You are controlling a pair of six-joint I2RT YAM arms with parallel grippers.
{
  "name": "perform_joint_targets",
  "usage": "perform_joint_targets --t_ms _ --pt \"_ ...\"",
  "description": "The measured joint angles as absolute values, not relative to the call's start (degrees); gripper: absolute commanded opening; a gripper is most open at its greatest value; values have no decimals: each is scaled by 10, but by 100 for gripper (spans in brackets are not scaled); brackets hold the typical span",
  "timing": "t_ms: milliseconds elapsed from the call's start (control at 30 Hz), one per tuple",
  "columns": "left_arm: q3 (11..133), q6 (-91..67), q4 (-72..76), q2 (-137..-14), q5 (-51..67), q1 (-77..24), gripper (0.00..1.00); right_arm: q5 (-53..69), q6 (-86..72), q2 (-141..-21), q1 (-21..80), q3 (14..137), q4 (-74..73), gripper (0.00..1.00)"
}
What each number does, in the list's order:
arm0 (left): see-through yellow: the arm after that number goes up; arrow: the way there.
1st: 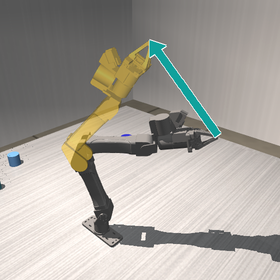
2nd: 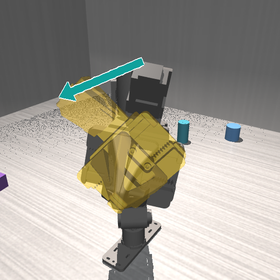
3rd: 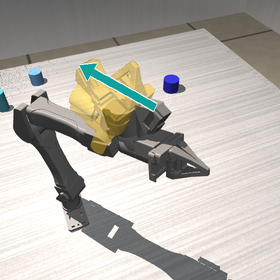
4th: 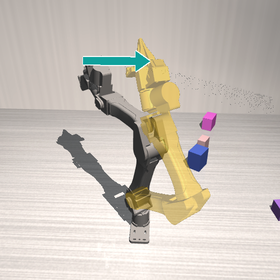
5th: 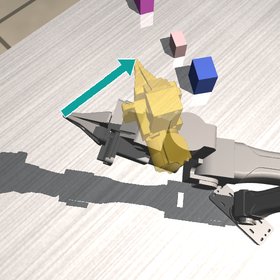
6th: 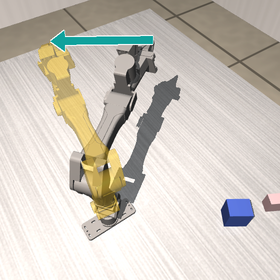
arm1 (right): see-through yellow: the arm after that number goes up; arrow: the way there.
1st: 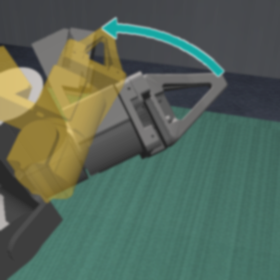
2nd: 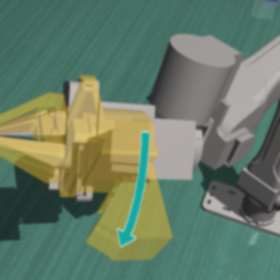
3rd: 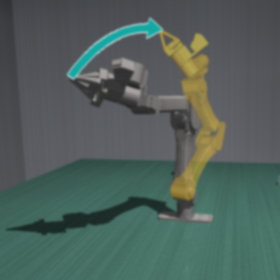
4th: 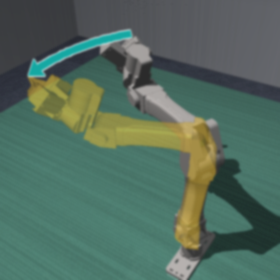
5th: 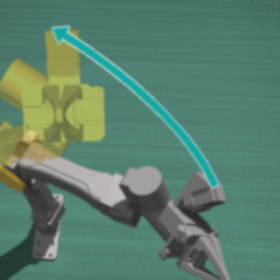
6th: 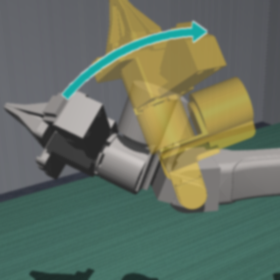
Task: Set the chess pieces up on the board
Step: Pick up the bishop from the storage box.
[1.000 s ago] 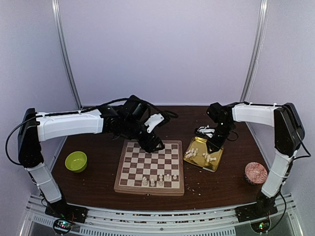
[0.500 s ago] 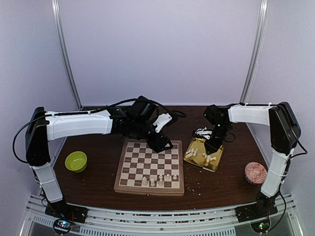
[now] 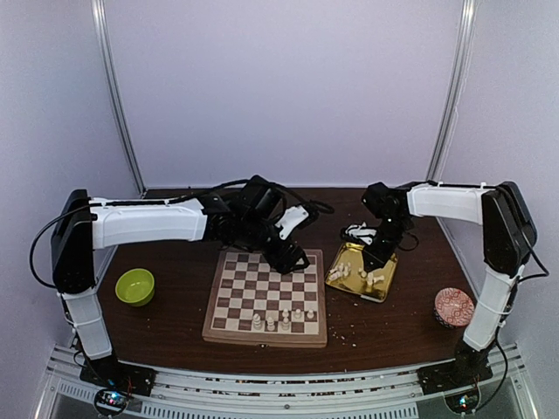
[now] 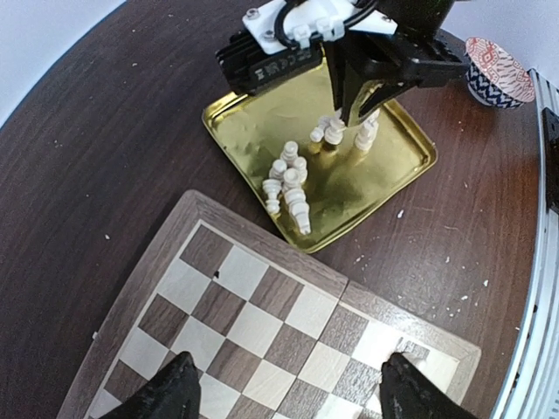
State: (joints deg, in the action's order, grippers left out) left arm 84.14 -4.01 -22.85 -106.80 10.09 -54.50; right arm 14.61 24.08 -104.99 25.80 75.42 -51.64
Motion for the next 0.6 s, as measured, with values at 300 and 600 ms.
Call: perform_joint_targets --t_ms 300,600 --pt "852 -44 -181 -1096 129 -545 72 177 253 -995 258 754 -514 3" --pt "860 -55 -151 -1123 157 -545 72 198 258 -988 258 754 -515 4"
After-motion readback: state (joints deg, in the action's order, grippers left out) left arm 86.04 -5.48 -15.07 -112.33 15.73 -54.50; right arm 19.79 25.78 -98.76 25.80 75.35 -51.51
